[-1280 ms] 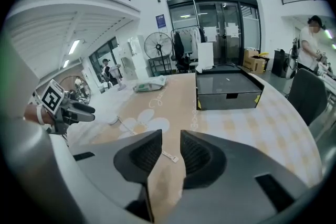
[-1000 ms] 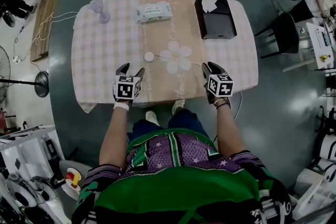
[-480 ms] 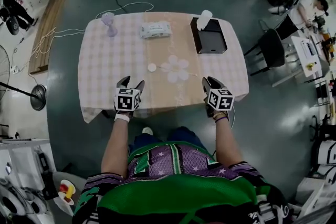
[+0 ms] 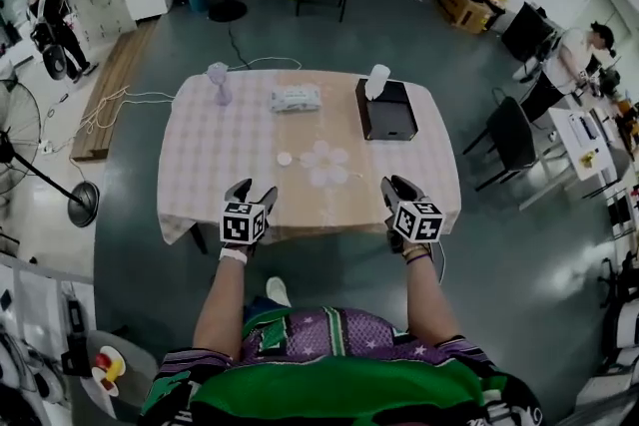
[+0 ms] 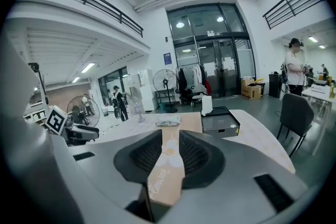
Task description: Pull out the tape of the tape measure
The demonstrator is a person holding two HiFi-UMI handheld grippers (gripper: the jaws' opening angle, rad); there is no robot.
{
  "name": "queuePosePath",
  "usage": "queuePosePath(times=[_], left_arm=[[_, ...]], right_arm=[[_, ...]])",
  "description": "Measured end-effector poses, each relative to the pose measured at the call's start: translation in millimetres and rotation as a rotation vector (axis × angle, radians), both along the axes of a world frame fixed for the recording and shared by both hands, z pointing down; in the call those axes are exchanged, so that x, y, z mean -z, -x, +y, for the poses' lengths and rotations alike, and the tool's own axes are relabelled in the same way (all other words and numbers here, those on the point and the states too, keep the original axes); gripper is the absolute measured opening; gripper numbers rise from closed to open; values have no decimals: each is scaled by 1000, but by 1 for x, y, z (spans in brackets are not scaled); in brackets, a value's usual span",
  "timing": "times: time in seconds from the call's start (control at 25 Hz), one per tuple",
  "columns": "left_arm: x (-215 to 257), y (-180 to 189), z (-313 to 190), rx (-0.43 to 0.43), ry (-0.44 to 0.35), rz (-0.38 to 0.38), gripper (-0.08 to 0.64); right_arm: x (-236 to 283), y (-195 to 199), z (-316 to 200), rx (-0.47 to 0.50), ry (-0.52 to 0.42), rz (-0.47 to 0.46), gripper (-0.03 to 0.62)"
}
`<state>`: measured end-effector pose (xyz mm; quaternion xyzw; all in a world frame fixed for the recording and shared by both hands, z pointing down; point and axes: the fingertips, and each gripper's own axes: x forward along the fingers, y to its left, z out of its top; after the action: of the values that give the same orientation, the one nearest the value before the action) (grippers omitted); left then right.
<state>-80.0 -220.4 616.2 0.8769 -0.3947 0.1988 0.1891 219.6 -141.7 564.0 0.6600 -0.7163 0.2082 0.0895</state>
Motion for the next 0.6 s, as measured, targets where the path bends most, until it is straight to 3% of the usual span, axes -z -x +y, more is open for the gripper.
queuePosePath(times=[0.4, 0.6], left_arm=[[73, -22, 132, 54, -101, 94, 302], [119, -36, 206, 28, -150, 193, 298]], right_arm=[[84, -24, 136, 61, -182, 8, 98], [123, -19, 198, 94, -283, -82, 95]])
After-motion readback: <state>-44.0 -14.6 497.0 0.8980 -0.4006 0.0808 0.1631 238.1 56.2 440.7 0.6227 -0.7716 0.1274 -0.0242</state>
